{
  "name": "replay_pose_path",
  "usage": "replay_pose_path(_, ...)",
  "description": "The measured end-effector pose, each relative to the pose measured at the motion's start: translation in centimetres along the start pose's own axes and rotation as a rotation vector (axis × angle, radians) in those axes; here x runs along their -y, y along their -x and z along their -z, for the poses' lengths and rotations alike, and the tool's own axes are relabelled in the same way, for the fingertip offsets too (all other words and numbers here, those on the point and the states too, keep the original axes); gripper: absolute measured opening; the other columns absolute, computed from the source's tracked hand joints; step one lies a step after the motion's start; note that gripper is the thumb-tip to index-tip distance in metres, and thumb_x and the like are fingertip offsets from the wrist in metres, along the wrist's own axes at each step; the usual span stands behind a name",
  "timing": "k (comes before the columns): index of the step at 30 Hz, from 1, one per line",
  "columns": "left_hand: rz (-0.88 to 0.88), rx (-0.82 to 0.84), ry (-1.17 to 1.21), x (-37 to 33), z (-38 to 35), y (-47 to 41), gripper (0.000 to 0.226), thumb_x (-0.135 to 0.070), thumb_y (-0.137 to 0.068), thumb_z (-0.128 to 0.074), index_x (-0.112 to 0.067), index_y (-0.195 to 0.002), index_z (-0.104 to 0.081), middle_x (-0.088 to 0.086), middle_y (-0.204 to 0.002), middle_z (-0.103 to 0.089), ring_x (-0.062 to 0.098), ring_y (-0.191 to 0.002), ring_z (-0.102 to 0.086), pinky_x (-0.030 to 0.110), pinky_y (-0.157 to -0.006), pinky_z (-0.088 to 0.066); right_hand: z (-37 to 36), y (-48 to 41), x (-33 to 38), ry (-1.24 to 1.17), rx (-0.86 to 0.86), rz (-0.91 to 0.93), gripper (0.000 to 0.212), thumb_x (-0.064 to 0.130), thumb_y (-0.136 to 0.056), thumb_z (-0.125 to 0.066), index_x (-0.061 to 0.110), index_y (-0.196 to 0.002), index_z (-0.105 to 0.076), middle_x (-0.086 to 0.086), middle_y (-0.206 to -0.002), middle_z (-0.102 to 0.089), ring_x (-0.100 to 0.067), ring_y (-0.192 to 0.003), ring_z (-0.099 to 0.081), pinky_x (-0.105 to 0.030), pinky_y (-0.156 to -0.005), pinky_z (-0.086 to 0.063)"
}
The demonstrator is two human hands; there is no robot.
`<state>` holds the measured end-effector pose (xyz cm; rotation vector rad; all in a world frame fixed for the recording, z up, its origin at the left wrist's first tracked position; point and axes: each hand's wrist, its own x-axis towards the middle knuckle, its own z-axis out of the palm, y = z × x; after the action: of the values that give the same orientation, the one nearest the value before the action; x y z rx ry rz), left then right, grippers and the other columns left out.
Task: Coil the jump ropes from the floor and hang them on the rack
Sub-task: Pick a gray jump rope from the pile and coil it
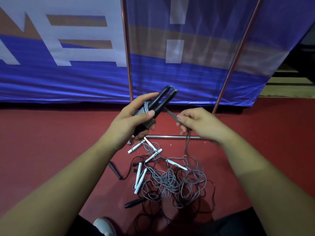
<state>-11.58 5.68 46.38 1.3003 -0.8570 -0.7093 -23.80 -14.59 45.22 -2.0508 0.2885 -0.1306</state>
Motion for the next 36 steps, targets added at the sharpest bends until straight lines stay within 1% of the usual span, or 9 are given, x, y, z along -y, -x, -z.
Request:
replay_pose_path(3,0.029,-0.126,0.046,-0.3,0.3,-0.3,0.032,-0.019,-0.086,-0.056,-0.010,-0.117,-0.055,0.022,-0.066,-0.056,0.017,-0.041,-0.037,0.020,-0.043,-0.028,-0.8,0.3,0.6,-0.155,0.033,-0.049,0.027,0.027,-0.103,-0.049,0.007,-0.088,-0.061,0.004,-0.054,-0.042,-0.012,-0.049,-0.038,-0.028,-0.050,-0.037)
replay_pose_path(5,0.049,-0.190,0.045,-0.4,0.5,-0.6,0.027,-0.020,-0.083,-0.057,-0.006,-0.105,-0.052,0.020,-0.065,-0.057,0.017,-0.040,-0.036,0.020,-0.042,-0.028,-0.7,0.4,0.9,-0.080,0.020,-0.035,0.020,0.031,-0.096,-0.061,0.011,-0.093,-0.061,0.001,-0.056,-0.044,-0.012,-0.049,-0.035,-0.023,-0.047,-0.030)
replay_pose_path(10,0.066,-0.304,0.011,-1.1,1.1,-0.6,0.010,-0.020,-0.078,-0.055,-0.017,-0.080,-0.046,0.016,-0.060,-0.053,0.015,-0.042,-0.031,0.022,-0.046,-0.021,-0.8,1.0,1.3,0.057,0.006,0.001,0.013,0.023,-0.094,-0.065,0.011,-0.088,-0.065,0.001,-0.054,-0.053,-0.010,-0.047,-0.046,-0.021,-0.048,-0.040)
replay_pose_path(16,0.052,-0.337,-0.089,-0.9,2.2,-0.9,0.009,-0.017,-0.088,-0.059,-0.015,-0.088,-0.049,0.013,-0.062,-0.057,0.018,-0.044,-0.036,0.024,-0.046,-0.023,-0.5,1.5,1.8,0.038,-0.025,0.010,0.011,0.022,-0.093,-0.067,0.014,-0.087,-0.064,0.009,-0.048,-0.043,-0.009,-0.043,-0.033,-0.021,-0.044,-0.029)
replay_pose_path(22,0.056,-0.303,-0.259,0.2,4.0,-0.7,0.012,-0.014,-0.092,-0.066,-0.012,-0.100,-0.057,0.019,-0.085,-0.068,0.021,-0.052,-0.050,0.026,-0.048,-0.039,-0.9,1.7,1.7,0.098,-0.057,-0.026,0.011,0.023,-0.095,-0.063,0.021,-0.084,-0.066,0.006,-0.052,-0.056,-0.012,-0.049,-0.050,-0.027,-0.053,-0.044)
replay_pose_path(26,0.077,-0.315,-0.561,1.1,4.9,-0.9,0.021,-0.022,-0.086,-0.076,-0.028,-0.095,-0.058,0.007,-0.084,-0.069,0.017,-0.062,-0.061,0.033,-0.063,-0.047,-0.7,2.1,3.1,0.127,-0.057,0.002,0.015,0.027,-0.093,-0.065,0.018,-0.083,-0.071,0.009,-0.051,-0.047,-0.012,-0.050,-0.037,-0.025,-0.050,-0.031)
replay_pose_path(30,0.071,-0.254,-0.987,1.7,3.4,-0.7,0.032,-0.035,-0.087,-0.072,-0.028,-0.110,-0.051,0.002,-0.095,-0.067,0.025,-0.081,-0.064,0.038,-0.072,-0.051,-1.8,2.7,5.0,0.022,0.042,0.031,0.013,0.022,-0.089,-0.071,0.013,-0.081,-0.068,-0.001,-0.058,-0.049,-0.015,-0.054,-0.037,-0.026,-0.050,-0.028)
replay_pose_path(33,0.082,-0.131,-1.278,2.7,1.1,-0.6,0.038,-0.044,-0.087,-0.067,-0.026,-0.117,-0.051,0.009,-0.103,-0.068,0.036,-0.096,-0.064,0.039,-0.071,-0.050,-2.1,2.5,5.3,0.065,-0.015,0.061,0.015,0.020,-0.089,-0.070,0.009,-0.078,-0.068,0.001,-0.055,-0.045,-0.011,-0.051,-0.036,-0.025,-0.050,-0.030)
replay_pose_path(36,0.113,-0.045,-1.443,3.2,-0.8,-0.3,0.052,-0.071,-0.076,-0.064,-0.033,-0.110,-0.055,0.000,-0.095,-0.069,0.029,-0.092,-0.066,0.032,-0.062,-0.042,-1.7,2.3,5.3,0.159,-0.093,0.086,0.013,0.021,-0.086,-0.071,0.014,-0.076,-0.070,-0.003,-0.055,-0.053,-0.008,-0.052,-0.043,-0.028,-0.053,-0.037)
